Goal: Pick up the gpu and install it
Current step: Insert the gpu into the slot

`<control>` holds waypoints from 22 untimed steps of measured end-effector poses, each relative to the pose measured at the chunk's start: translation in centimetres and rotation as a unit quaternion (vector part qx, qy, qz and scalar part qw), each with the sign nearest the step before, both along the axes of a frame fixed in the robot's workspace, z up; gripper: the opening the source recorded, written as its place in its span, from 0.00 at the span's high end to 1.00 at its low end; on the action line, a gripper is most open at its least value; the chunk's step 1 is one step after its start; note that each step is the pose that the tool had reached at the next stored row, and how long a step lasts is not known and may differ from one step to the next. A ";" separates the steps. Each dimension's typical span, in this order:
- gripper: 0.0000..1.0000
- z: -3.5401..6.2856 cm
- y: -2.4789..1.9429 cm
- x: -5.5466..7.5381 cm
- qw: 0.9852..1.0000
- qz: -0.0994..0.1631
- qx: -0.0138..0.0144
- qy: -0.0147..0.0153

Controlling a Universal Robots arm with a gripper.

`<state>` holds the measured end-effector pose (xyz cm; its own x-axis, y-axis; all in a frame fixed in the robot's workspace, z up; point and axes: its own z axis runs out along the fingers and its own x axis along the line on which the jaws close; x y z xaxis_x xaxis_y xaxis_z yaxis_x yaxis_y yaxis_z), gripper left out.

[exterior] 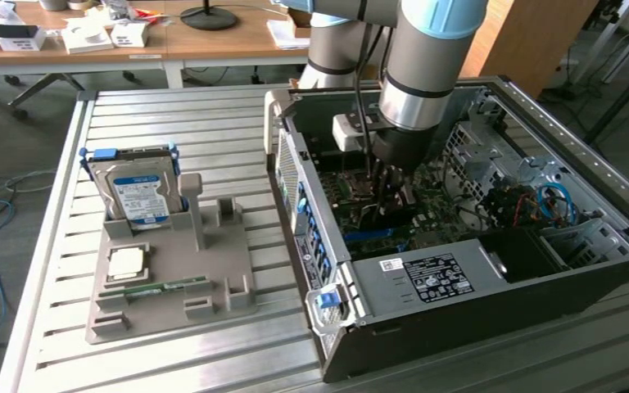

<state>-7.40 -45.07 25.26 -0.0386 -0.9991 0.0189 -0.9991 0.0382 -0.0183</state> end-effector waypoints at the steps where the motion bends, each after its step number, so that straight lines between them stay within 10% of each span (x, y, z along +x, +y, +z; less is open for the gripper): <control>1: 0.74 0.07 0.00 0.0 1.000 0.000 0.000 0.000; 22: 0.74 0.39 -0.41 0.0 1.000 -0.002 0.000 -0.001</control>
